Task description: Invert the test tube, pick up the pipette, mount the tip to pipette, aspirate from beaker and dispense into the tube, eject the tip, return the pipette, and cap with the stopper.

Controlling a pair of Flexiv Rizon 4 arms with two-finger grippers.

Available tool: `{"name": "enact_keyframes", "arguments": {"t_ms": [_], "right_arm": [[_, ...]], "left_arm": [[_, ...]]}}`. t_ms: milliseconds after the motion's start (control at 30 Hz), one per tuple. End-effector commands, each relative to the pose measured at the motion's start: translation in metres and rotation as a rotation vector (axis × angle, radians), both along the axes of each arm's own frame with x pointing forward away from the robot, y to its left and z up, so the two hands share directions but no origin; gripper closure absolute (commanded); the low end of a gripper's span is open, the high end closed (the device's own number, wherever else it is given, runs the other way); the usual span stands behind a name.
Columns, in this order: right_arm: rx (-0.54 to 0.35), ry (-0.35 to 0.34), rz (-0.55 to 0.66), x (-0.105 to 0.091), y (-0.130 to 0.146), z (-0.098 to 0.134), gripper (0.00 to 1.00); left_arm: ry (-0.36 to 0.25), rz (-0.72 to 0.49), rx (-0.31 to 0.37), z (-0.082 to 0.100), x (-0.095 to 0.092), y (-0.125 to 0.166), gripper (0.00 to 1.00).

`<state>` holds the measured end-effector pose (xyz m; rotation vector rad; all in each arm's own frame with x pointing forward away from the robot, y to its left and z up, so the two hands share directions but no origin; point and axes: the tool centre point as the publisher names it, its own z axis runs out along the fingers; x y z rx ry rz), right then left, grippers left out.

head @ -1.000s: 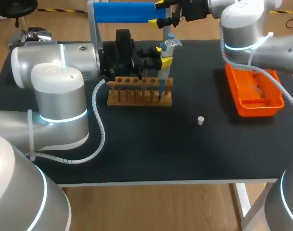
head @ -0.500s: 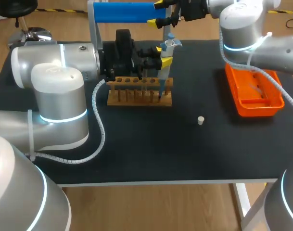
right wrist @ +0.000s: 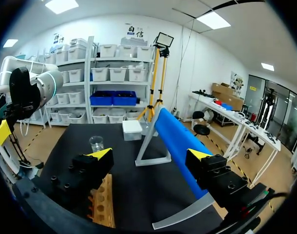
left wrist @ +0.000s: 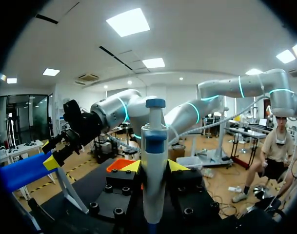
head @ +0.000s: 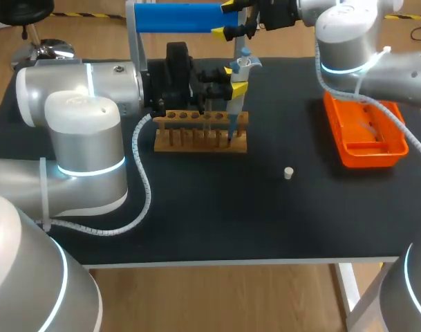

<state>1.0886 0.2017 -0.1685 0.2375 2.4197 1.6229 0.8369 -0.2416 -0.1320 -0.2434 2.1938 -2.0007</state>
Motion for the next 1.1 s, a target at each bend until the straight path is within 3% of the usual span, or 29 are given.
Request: {"name": "enact_keyframes", "arguments": {"t_ms": [33, 367, 467, 1100], "right_arm": [[-0.003, 0.003, 0.004, 0.001, -0.001, 0.001, 0.0], [-0.003, 0.003, 0.004, 0.001, -0.001, 0.001, 0.0], [-0.003, 0.003, 0.004, 0.001, -0.001, 0.001, 0.0], [-0.003, 0.003, 0.004, 0.001, -0.001, 0.001, 0.0]], "left_arm": [[0.002, 0.068, 0.035, 0.0, 0.008, 0.021, 1.0], [0.038, 0.264, 0.111, -0.003, 0.039, 0.087, 1.0], [0.056, 0.318, 0.162, -0.006, 0.052, 0.1, 1.0], [0.159, 0.598, 0.218, -0.019, 0.137, 0.133, 1.0]]}}
